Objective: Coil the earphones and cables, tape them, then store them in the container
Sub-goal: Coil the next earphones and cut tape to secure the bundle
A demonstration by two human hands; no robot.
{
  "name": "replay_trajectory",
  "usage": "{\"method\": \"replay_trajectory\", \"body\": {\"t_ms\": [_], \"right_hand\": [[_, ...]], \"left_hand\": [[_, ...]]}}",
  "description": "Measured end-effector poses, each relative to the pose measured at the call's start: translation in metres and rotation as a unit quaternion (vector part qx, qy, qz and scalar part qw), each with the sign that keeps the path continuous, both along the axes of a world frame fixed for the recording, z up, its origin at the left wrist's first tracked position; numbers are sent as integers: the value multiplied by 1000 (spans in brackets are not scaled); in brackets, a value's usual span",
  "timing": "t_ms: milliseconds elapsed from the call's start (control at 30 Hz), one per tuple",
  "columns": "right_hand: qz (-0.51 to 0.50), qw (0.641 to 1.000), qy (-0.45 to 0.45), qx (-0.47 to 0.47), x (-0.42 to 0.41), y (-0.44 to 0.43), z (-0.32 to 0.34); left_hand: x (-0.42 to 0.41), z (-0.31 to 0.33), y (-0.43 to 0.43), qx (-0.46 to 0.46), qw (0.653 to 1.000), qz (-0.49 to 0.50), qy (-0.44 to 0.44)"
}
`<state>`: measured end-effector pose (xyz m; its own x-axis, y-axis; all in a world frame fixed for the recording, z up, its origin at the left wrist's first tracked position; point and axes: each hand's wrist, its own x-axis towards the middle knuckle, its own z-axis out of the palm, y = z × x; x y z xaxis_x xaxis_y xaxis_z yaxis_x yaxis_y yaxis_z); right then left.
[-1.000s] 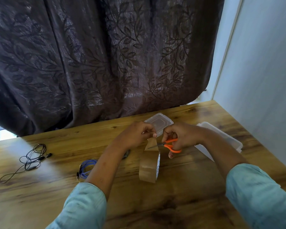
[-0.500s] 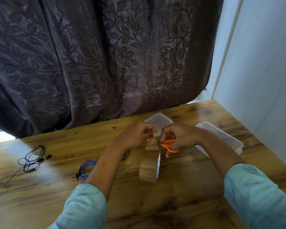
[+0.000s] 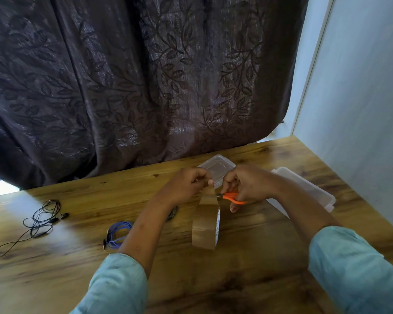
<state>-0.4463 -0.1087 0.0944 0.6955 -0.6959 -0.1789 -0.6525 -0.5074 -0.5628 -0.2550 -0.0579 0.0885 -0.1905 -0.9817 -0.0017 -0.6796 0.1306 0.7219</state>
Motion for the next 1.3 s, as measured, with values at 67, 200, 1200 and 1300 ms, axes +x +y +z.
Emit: {"method": "replay_trajectory", "body": {"t_ms": [67, 200, 1200, 1300], "right_hand": [[-4, 1000, -1, -8, 0, -1, 0], [-15, 1000, -4, -1, -1, -3, -3], [-198, 971, -97, 92, 17, 47, -89], [-178, 982, -3, -57, 17, 42, -82]], "left_hand": [[0, -1, 1, 27, 996, 36, 83], [-3, -3, 8, 28, 975, 134, 177], [-54, -53, 45, 100, 827, 391, 391], [-50, -53, 42, 97, 812, 392, 421]]}}
